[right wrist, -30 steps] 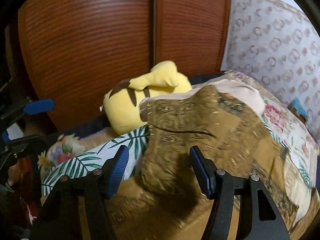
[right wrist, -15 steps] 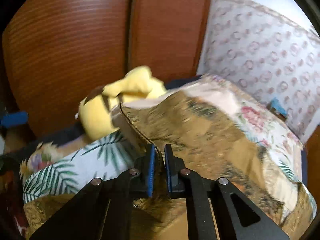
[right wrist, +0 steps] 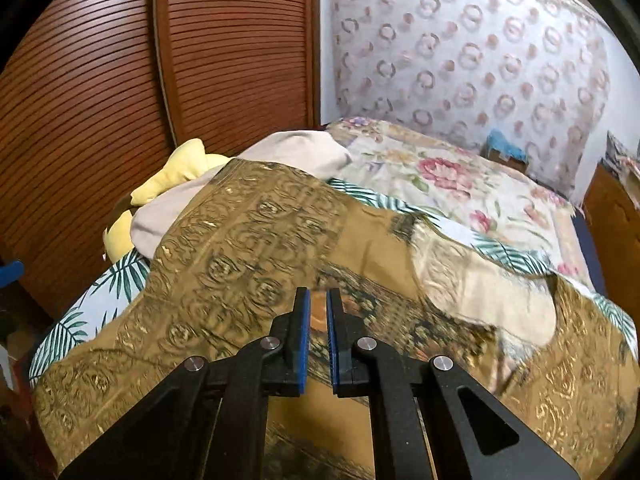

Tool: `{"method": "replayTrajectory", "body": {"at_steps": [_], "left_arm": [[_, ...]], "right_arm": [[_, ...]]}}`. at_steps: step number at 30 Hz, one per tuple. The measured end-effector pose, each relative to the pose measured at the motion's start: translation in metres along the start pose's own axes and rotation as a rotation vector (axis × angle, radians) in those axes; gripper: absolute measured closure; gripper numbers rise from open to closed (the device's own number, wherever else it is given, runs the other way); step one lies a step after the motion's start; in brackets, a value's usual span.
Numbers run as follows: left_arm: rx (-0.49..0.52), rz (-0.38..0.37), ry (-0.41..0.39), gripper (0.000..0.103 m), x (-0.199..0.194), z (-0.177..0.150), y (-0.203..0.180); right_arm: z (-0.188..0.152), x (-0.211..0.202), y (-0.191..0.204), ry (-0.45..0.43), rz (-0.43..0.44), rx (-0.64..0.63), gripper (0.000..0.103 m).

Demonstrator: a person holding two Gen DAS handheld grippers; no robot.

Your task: Fold small clothes

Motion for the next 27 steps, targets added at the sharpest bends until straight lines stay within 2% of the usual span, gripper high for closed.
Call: {"method": "replayTrajectory", "body": {"at_steps": [1, 3, 5, 8, 11, 22, 27], "left_arm": [[0.001, -0.004, 0.003, 0.019, 0.002, 0.0, -0.002], [0.007, -0.012, 0.01, 0.019, 0.005, 0.0, -0.008], [0.016, -0.021, 0.016, 0.019, 0.008, 0.0, -0.016], [0.024, -0.036, 0.024, 0.019, 0.012, -0.001, -0.027], [0.034, -0.054, 0.027, 0.019, 0.015, -0.001, -0.04], [0.122, -0.147, 0.061, 0.019, 0.035, 0.0, -0.109], [0.138, -0.176, 0.075, 0.019, 0.043, 0.001, -0.134]], "right_arm": [[-0.001, -0.004, -0.003, -0.004, -0.008, 0.001, 0.089], [-0.001, -0.02, -0.003, -0.019, -0.007, 0.007, 0.084], [-0.008, -0.034, -0.009, -0.025, -0.005, 0.012, 0.068], [-0.025, -0.055, -0.024, -0.03, -0.038, 0.014, 0.052], [-0.045, -0.08, -0.043, -0.024, -0.056, 0.037, 0.05], [-0.122, -0.192, -0.113, -0.011, -0.269, 0.066, 0.05], [-0.154, -0.219, -0.142, -0.001, -0.328, 0.14, 0.05]]}}
Point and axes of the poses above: each gripper's, at about its wrist camera, not at the fingertips, and x roughly the way its jaws point, y to its left, z to its top, the point moved 7 cm from there along x, roughly the way its jaws point, and after that the axes turned 5 degrees about -x, right-handed, at the moved point
